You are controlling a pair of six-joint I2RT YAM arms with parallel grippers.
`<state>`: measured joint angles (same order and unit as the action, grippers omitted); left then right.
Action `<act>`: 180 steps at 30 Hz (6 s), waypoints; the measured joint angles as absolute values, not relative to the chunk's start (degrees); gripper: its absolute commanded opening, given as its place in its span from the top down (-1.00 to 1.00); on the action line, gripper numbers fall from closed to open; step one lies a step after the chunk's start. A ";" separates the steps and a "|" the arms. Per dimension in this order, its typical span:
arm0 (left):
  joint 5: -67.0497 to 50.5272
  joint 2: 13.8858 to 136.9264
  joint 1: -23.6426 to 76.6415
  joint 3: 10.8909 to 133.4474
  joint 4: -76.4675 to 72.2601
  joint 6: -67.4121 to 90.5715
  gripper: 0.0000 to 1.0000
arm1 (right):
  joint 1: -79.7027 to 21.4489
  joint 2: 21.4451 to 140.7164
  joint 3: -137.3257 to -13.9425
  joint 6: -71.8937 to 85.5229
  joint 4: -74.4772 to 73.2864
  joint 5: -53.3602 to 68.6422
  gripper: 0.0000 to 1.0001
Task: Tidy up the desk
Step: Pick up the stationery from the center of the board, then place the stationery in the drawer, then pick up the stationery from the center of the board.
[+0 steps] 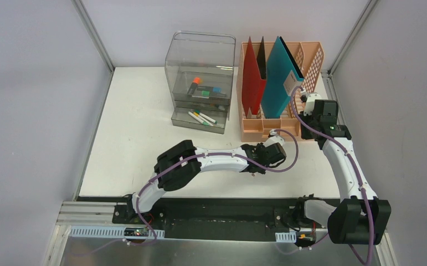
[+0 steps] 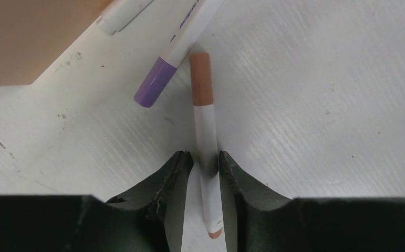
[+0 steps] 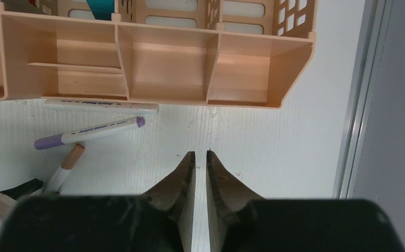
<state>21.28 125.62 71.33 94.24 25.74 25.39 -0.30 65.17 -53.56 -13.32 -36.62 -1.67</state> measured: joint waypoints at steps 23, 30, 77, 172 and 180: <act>25.54 110.80 72.01 72.97 22.63 22.87 1.00 | -0.30 66.41 -54.37 -20.05 -42.48 14.41 0.98; 29.36 98.94 71.90 60.45 14.11 23.16 1.00 | -0.62 68.31 -55.77 -25.74 -48.66 23.99 1.00; 15.70 89.30 28.10 39.13 -28.62 82.39 0.14 | -2.66 68.31 -55.96 -29.74 -51.35 27.51 1.00; -20.51 32.62 25.80 8.16 -23.44 38.33 -0.89 | -22.65 95.04 -56.88 -82.50 -47.31 10.17 0.71; -27.77 37.95 25.80 7.75 -32.16 40.34 -0.88 | -22.83 96.47 -58.70 -79.77 -48.93 9.89 0.91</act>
